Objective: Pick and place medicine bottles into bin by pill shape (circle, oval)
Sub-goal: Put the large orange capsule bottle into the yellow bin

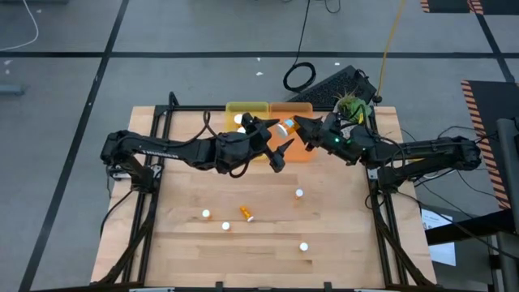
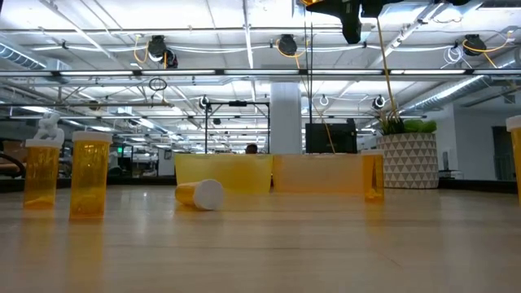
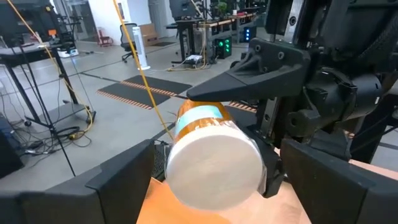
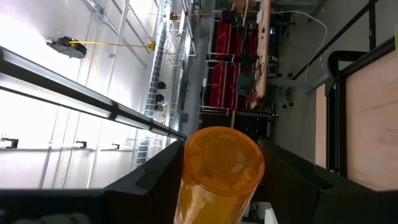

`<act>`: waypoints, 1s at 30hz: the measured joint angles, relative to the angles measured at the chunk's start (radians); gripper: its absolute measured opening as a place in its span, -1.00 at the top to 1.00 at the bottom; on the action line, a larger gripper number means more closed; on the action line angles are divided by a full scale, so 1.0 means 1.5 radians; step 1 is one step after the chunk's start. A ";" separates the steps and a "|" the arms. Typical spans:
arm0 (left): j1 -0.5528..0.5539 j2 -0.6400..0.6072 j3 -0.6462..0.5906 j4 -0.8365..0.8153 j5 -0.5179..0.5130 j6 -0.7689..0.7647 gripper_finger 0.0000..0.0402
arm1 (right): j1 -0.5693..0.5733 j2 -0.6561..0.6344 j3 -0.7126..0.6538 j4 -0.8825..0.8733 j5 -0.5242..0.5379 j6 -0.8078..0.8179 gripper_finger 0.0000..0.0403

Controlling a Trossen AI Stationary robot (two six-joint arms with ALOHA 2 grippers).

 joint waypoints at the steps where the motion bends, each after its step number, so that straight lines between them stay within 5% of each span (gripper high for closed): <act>1: 0.000 0.000 0.000 0.000 0.000 -0.001 -0.69 | 0.000 0.000 0.000 0.000 0.000 0.000 0.05; 22: -0.007 0.000 0.000 -0.001 -0.005 -0.035 -0.16 | 0.000 0.000 0.000 0.000 0.000 -0.001 0.05; 30: -0.011 0.001 0.000 -0.001 -0.057 -0.016 -0.27 | 0.000 0.000 0.000 0.000 0.000 -0.003 0.05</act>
